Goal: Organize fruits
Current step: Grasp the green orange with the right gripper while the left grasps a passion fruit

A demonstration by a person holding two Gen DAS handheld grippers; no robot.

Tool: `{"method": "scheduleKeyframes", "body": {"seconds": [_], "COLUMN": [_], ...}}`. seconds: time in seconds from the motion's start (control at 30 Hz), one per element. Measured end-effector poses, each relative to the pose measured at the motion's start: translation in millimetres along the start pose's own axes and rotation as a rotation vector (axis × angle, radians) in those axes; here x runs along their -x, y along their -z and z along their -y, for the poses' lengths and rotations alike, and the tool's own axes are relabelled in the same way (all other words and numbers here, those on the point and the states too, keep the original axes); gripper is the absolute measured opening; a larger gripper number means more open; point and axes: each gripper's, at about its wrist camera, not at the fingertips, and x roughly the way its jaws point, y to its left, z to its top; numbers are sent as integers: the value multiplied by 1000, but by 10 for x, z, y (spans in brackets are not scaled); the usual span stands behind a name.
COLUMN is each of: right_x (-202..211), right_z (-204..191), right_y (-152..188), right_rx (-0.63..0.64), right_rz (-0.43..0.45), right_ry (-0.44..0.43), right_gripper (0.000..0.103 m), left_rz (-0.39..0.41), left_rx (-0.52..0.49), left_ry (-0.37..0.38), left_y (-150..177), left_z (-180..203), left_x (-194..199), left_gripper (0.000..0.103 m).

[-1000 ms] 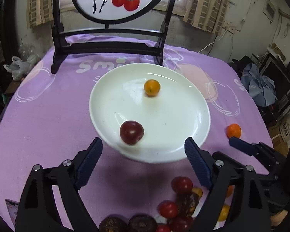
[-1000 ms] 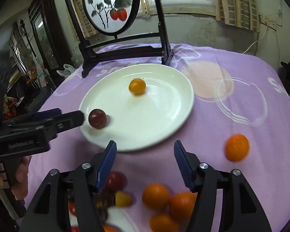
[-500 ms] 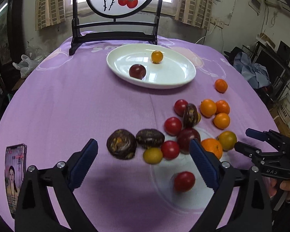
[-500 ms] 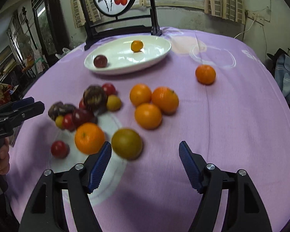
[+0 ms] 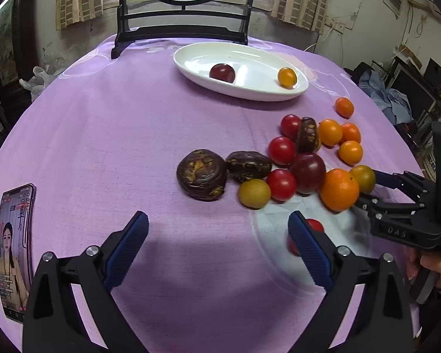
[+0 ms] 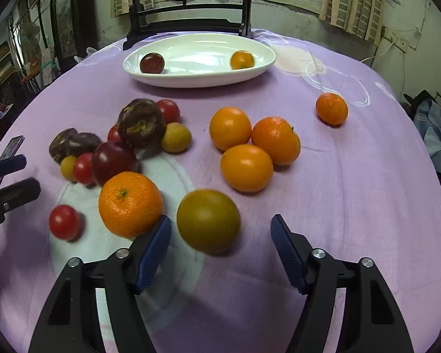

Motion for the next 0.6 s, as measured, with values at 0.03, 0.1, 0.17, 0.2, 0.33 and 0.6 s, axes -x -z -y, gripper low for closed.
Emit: {"method": "scheduleKeyframes", "body": {"seconds": [0.03, 0.1, 0.17, 0.2, 0.33, 0.6], "right_x": [-11, 5, 43, 57, 135, 242], "right_z": [13, 57, 71, 71, 94, 134], "right_y": [-19, -36, -31, -25, 42, 140], "right_rx": [-7, -32, -43, -45, -53, -65], "right_rz": [1, 19, 29, 32, 46, 67], "right_ry": [-16, -32, -55, -48, -72, -116], "right_gripper": [58, 47, 39, 39, 39, 39], "left_rz": [-3, -7, -11, -14, -19, -62], "left_rx": [3, 7, 10, 12, 7, 28], "left_ry": [-3, -13, -25, -31, -61, -105], "left_y": [-4, -19, -38, -46, -74, -165], "left_z": [-18, -41, -58, -68, -81, -197], "left_x": [-12, -30, -51, -59, -96, -308], "left_gripper": [94, 94, 94, 94, 94, 93]}}
